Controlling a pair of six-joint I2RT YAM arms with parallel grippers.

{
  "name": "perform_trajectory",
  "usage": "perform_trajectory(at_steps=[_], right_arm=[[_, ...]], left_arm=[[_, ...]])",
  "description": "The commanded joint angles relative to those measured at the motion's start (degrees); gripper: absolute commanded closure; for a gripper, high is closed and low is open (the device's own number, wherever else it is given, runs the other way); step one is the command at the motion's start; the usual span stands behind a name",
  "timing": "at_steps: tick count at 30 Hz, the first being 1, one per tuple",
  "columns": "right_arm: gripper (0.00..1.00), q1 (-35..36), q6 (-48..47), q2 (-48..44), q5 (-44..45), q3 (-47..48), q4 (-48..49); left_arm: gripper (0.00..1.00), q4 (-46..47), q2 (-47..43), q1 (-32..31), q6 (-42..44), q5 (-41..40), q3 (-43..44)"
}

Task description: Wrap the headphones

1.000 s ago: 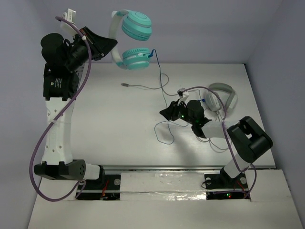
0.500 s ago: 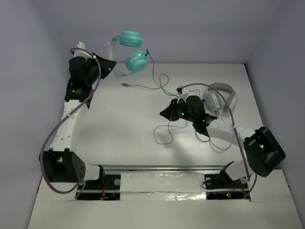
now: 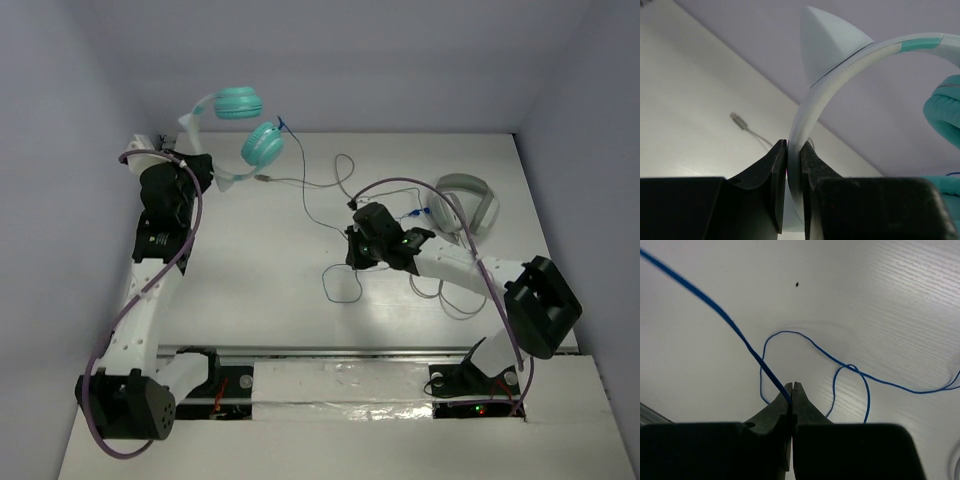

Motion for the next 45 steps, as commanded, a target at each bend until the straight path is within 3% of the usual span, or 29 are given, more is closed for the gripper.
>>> perform_trajectory(at_steps=[1, 6, 12, 20, 24, 29, 34, 40, 41, 45], right_arm=[[1.0, 0.92, -1.5, 0.41, 6.56, 2.58, -6.3], [1.0, 5.73, -0.89, -3.72, 10.08, 4.24, -6.99], [1.0, 13.92, -2.03, -1.53, 14.82, 12.67, -12.61], [1.0, 19.63, -6.33, 0.32, 20.63, 22.17, -21.49], [1.0, 19.64, -11.76, -0.64, 21.6, 27.62, -26.85], [1.0, 19.64, -16.09, -0.65, 25.98, 33.94, -32.04], [1.0, 19.64, -18.2, -2.32, 30.47, 34.66, -31.08], [1.0, 17.36, -19.78, -2.05, 35.29, 36.24, -30.9], [1.0, 17.36, -19.78, -2.58, 35.83, 36.15, -30.64], [1.0, 15.43, -20.04, -5.39, 35.92, 34.66, -29.5]], left_arm=[[1.0, 8.63, -4.34, -0.11, 0.91, -7.0, 1.18], [1.0, 8.01, -4.44, -0.63, 2.24, -6.84, 3.03], [1.0, 8.81, -2.15, -4.24, 3.46, -9.3, 1.54], [1.0, 6.62, 2.85, -15.12, 9.0, -14.75, 0.48], [1.0, 6.87, 5.76, -18.65, 11.11, -13.79, -1.7], [1.0, 6.27, 10.05, -20.59, 13.83, -6.76, -2.51], [1.0, 4.15, 11.74, -22.26, 16.47, 3.43, -1.54], [1.0, -5.15, 15.86, -22.26, 25.58, 19.75, 6.44], [1.0, -11.69, 17.96, -22.26, 27.44, 20.57, 8.64], [1.0, -16.58, 18.33, -22.26, 32.9, 20.32, 13.66]])
